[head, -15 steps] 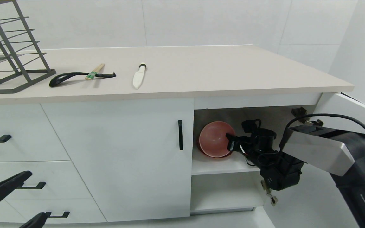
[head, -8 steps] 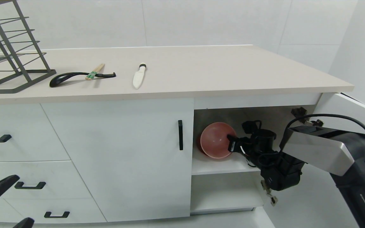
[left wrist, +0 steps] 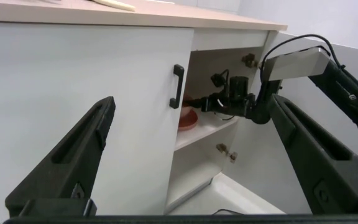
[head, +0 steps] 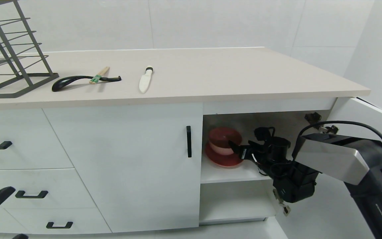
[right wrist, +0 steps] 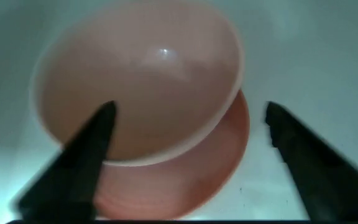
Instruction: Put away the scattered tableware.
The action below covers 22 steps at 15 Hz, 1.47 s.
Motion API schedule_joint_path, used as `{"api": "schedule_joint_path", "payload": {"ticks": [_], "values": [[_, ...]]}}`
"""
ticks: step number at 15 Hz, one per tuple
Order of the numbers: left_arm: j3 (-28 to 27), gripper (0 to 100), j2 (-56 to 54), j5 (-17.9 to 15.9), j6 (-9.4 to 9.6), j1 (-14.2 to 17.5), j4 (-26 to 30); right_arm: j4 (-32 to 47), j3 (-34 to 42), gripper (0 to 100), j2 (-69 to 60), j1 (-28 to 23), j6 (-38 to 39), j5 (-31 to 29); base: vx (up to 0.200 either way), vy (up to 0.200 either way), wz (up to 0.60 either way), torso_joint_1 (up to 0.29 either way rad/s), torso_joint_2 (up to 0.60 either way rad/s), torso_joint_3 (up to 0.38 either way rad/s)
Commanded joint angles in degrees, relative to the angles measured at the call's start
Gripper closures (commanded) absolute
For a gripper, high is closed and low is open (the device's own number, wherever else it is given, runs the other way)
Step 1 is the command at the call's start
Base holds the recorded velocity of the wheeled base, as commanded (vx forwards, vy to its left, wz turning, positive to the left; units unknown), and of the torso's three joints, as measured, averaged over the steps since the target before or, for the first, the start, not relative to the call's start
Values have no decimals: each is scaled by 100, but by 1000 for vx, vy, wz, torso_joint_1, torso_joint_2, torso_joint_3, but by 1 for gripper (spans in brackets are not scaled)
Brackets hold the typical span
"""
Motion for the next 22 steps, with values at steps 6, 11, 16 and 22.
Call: {"api": "schedule_joint_path", "payload": {"ticks": [6, 11, 16, 22], "values": [[0, 0, -7, 1, -2, 9, -5, -827, 2418, 0, -1388, 316, -834, -7, 0, 0, 0, 0, 0, 0], [0, 0, -350, 1, -2, 255, 355, -827, 3877, 0, -3172, 949, -860, -16, 0, 0, 0, 0, 0, 0], [0, 0, -1036, 1, -2, 413, 1032, -827, 4967, 0, -4587, 1019, -869, -16, 0, 0, 0, 0, 0, 0], [0, 0, -1607, 28, 16, 457, 1436, -827, 5732, 0, -6389, 369, -851, -16, 0, 0, 0, 0, 0, 0]]}}
